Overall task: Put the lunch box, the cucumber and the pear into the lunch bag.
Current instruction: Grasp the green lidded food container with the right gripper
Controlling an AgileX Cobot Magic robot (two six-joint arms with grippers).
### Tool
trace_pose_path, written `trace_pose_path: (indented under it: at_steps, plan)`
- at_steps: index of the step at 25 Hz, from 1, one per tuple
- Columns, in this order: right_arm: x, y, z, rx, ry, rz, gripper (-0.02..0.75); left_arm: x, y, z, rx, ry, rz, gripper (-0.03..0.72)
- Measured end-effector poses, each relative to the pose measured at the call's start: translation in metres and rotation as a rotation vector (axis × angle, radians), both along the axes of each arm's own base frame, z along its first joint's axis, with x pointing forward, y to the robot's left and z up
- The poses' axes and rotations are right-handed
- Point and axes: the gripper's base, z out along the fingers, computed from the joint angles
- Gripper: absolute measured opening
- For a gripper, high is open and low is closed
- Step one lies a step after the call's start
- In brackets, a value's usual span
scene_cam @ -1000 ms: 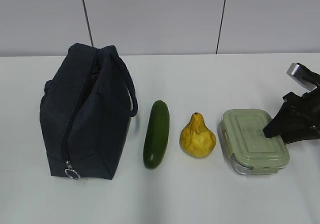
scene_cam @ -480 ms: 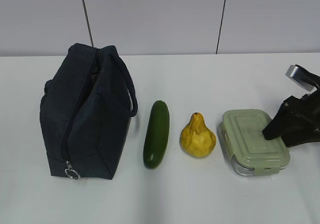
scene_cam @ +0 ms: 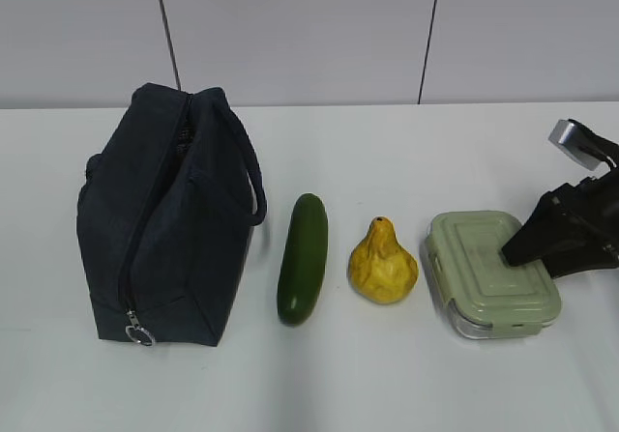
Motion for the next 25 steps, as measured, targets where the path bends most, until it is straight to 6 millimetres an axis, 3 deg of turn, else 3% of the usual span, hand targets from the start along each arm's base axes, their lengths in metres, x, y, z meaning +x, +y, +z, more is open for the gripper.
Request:
trace_pose_path:
  at_steps: [13,25]
  plan:
    - [0.001,0.000,-0.001,0.006,-0.002,-0.005,0.549,0.000,0.000,0.000,0.000,0.000,0.000,0.276]
    - [0.004,0.003,-0.020,0.079,0.070,-0.054,0.550,0.000,0.000,0.000,0.000,0.000,0.000,0.276]
